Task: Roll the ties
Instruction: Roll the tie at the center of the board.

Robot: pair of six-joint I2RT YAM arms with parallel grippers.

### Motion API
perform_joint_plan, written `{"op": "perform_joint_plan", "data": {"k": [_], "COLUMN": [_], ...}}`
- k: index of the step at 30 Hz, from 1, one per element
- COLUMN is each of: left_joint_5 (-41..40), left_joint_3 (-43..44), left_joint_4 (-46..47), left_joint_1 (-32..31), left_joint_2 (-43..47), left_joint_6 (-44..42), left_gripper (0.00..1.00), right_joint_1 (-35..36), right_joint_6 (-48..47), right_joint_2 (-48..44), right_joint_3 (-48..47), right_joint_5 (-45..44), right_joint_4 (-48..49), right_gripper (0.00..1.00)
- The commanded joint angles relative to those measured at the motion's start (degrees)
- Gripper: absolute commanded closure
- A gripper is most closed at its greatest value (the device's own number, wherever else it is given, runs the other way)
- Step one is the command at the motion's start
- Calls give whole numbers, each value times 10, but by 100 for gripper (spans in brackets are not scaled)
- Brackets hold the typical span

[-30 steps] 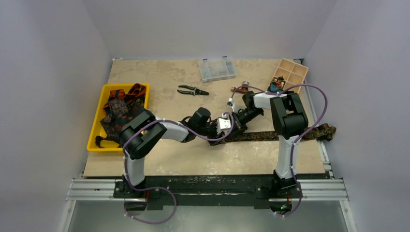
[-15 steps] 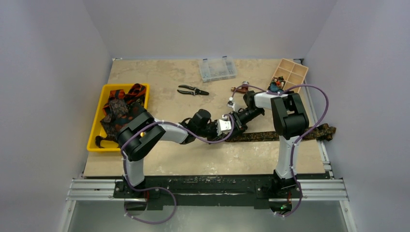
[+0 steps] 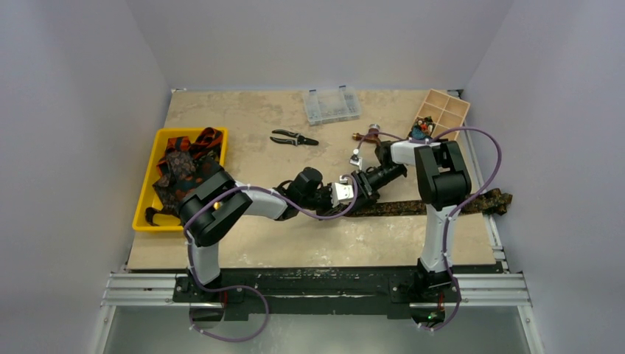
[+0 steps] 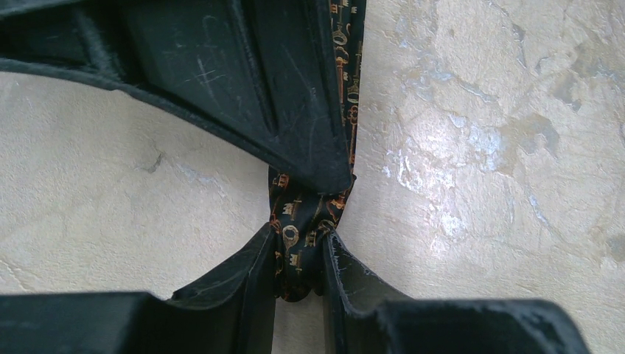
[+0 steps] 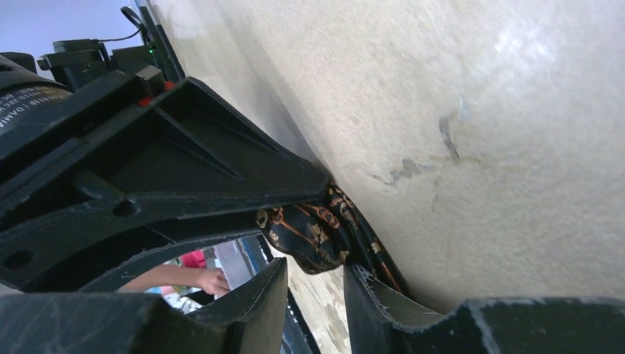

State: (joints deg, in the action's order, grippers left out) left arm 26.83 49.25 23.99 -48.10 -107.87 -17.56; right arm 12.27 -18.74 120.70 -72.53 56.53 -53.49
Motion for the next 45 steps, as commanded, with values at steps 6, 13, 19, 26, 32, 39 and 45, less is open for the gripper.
{"op": "perform_joint_plan", "data": {"k": [6,13,19,26,32,39,45], "left_joint_5": [-24,-49,-79,-103,-95,-90,-85], "left_joint_3": [2,-12,-22,-28,-31,-37,-45], "left_joint_4": [-59,-62,-70,-75,-69,-72,-73], "left_joint_1": [-2,-2,-3,-3,-2,-3,-2], "left_joint_2": [0,10,17,22,26,26,25], "left_joint_6": [-5,18,42,62,39,34,46], "left_gripper": [83,85,85,86,86,85,86], "right_joint_1": [-13,-35,-35,-35,-34,-33,-28], "right_joint_6": [22,94,179,266,399,472,520], "right_joint_2": [-20,-84,-103,-148,-211,-263,-250], "right_joint_3": [31,79,114,159,249,351,385], "right_joint_5": [5,14,33,19,-5,-31,-36], "right_joint_4": [13,97,199,306,483,615,687], "right_gripper": [55,64,67,67,68,69,66]}}
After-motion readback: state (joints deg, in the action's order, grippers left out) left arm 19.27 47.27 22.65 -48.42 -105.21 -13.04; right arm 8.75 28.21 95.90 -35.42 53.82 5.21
